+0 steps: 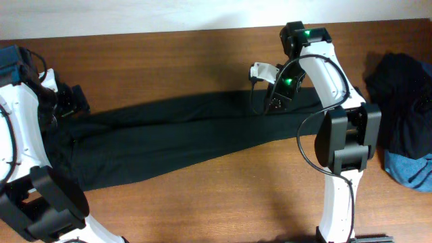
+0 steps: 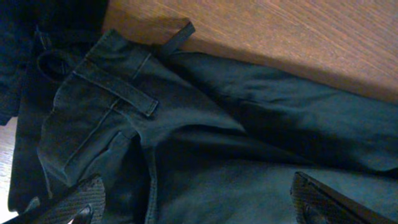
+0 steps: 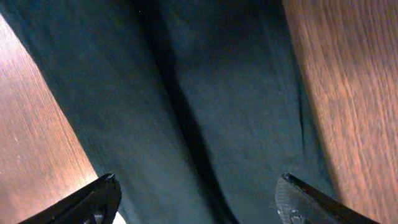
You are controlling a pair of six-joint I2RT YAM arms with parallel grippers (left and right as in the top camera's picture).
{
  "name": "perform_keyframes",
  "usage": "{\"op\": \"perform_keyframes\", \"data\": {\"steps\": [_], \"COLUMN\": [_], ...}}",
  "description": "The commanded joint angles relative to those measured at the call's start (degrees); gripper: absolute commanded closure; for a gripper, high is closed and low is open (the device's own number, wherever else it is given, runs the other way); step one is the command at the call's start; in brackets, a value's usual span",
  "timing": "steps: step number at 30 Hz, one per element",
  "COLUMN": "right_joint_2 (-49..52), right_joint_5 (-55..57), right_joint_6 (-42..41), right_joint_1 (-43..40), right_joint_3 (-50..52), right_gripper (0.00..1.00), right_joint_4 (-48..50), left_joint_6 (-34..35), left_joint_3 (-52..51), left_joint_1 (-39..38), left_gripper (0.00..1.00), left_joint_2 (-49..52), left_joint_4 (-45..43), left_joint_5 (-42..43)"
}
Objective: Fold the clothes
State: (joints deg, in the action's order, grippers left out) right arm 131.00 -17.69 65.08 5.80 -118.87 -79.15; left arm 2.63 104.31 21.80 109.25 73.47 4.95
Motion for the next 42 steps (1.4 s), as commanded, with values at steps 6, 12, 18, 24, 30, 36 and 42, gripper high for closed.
{"op": "perform_keyframes", "data": {"steps": [6,12,18,24,30,36,42], "right_joint_2": [0.6,0.6,0.6,0.6,0.6,0.6,0.6], "right_joint_5": [-1.0,-1.0,-1.0,-1.0,-0.9,0.4,0.3], "right_joint_6": [8.9,11.2,11.2,11.2,11.1,11.0,11.0], "right_joint_1": [0.7,0.7,0.7,0.7,0.6,0.6,0.6], "right_joint_3": [6.4,13.6,18.1,19.3,19.2,16.7,9.9], "right_gripper": [0.23,0.31,0.33,0.49,0.71,0.74,0.75], "right_joint_4": [-0.8,4.7,11.5,13.4,12.1,8.7,3.5], "left_joint_6": [-0.3,-0.3,-0.3,-0.3,-0.3,-0.3,-0.3], "left_joint_3": [0.3,0.3,0.3,0.3,0.3,0.3,0.3], "left_joint_1": [-0.1,-0.1,-0.1,-0.1,-0.1,-0.1,-0.1], "left_gripper": [0.05,0.04,0.05,0.04,0.04,0.04,0.04], "left_joint_2": [0.6,0.6,0.6,0.6,0.6,0.6,0.6], "left_joint_4": [-0.4,-0.4,-0.4,-0.5,-0.6,-0.6,-0.6], "left_joint_5": [0.2,0.2,0.2,0.2,0.2,0.2,0.2]}}
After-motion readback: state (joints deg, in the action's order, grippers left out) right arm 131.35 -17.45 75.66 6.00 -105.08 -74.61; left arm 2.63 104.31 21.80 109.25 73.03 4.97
